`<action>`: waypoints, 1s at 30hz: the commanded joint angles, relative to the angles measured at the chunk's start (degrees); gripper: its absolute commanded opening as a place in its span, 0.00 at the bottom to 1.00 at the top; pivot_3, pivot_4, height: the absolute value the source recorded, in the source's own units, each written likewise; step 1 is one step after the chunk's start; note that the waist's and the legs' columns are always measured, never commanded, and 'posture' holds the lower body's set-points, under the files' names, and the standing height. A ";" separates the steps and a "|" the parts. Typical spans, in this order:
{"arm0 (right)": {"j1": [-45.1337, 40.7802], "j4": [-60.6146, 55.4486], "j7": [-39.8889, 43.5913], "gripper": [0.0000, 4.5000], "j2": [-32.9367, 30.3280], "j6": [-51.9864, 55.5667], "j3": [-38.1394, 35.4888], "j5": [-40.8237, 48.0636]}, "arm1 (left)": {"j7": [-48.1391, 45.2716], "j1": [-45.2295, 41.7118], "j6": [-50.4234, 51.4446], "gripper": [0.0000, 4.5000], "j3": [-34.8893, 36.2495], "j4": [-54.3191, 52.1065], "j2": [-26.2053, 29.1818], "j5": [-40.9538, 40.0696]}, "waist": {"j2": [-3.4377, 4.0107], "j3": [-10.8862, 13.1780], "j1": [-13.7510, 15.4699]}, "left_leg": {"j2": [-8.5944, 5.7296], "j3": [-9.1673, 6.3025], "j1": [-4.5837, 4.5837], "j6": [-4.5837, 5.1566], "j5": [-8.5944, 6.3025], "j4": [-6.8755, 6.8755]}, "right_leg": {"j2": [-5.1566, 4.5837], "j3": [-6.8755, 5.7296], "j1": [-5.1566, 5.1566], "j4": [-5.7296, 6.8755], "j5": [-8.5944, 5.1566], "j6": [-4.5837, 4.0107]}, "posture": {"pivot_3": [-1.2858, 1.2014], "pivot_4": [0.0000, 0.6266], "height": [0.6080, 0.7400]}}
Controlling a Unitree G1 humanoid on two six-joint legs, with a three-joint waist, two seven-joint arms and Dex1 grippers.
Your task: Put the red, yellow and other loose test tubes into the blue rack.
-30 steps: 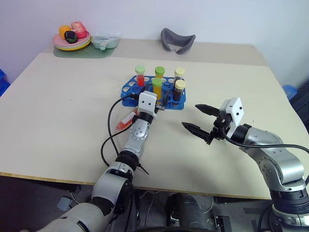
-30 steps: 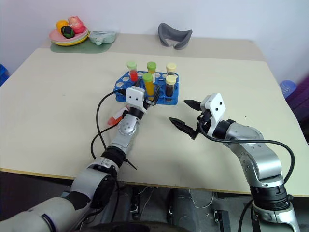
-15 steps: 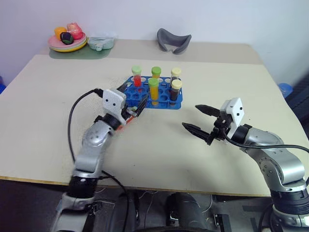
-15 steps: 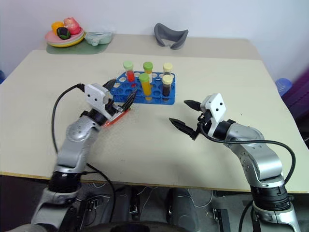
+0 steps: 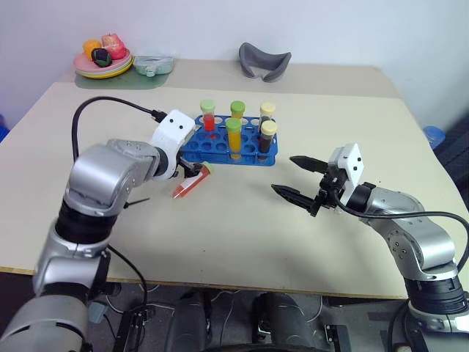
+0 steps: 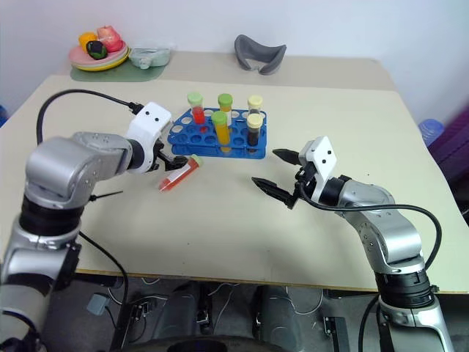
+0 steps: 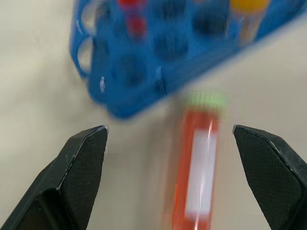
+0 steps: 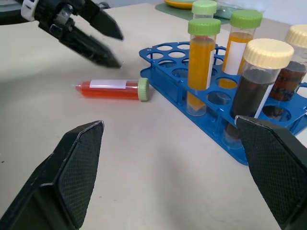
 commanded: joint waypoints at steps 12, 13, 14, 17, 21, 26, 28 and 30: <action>2.14 -3.17 -2.46 1.00 1.86 -1.71 -0.88 0.07 | -0.63 -12.59 1.19 0.95 -16.43 21.79 -1.88 -8.74 | 0.04 0.05 0.17 | 0.00 0.05 -0.08 -0.01 0.01 0.08 | -0.02 0.05 -0.09 0.03 0.00 0.00 | 0.52 0.24 0.47; 2.20 -3.24 -2.59 1.00 1.97 -1.77 -0.78 0.02 | -0.08 -12.96 1.19 0.95 -16.34 23.29 -2.50 -9.07 | 0.04 0.06 0.21 | -0.01 0.05 -0.08 -0.01 0.01 0.08 | -0.02 0.05 -0.08 0.03 0.00 0.00 | 0.52 0.24 0.47; 2.24 -3.26 -2.69 1.00 2.09 -1.81 -0.74 -0.02 | 0.50 -13.35 1.19 0.95 -16.36 24.31 -3.11 -9.14 | 0.04 0.06 0.17 | -0.01 0.05 -0.08 -0.01 0.01 0.08 | -0.02 0.05 -0.08 0.03 0.00 0.00 | 0.52 0.24 0.47; 2.26 -3.28 -2.85 1.00 2.34 -1.84 -0.68 -0.07 | 2.02 -14.52 1.19 0.95 -17.53 25.96 -3.92 -9.31 | 0.04 0.06 0.10 | -0.01 0.05 -0.08 -0.01 0.01 0.08 | -0.03 0.06 -0.08 0.03 0.00 0.01 | 0.52 0.24 0.47; 1.72 -2.47 -2.71 1.00 2.41 -2.23 -0.49 -0.20 | 3.42 -15.46 1.19 0.95 -18.66 28.35 -4.83 -10.51 | 0.04 0.06 0.07 | -0.01 0.06 -0.07 -0.01 0.01 0.08 | -0.02 0.06 -0.08 0.04 0.00 0.01 | 0.52 0.24 0.47; 1.33 -2.19 -2.78 1.00 2.61 -2.51 -0.31 -0.25 | 5.01 -15.57 1.19 0.95 -19.13 30.49 -5.35 -13.80 | 0.04 0.05 0.09 | -0.01 0.05 -0.06 -0.02 0.01 0.07 | -0.03 0.07 -0.08 0.04 0.00 0.01 | 0.52 0.24 0.47; 1.45 -2.20 -2.77 1.00 2.63 -2.61 -0.28 -0.23 | 5.46 -15.64 1.19 0.95 -19.15 31.42 -5.37 -16.12 | 0.04 0.05 0.12 | -0.01 0.06 -0.06 -0.02 0.01 0.08 | -0.04 0.07 -0.07 0.04 0.00 0.01 | 0.52 0.24 0.47; 1.49 -2.20 -2.84 1.00 2.72 -2.67 -0.18 -0.28 | 6.17 -15.62 1.19 0.95 -19.23 31.42 -5.15 -17.30 | 0.04 0.05 0.12 | -0.01 0.05 -0.06 -0.02 0.01 0.08 | -0.04 0.07 -0.07 0.04 0.00 0.01 | 0.52 0.24 0.47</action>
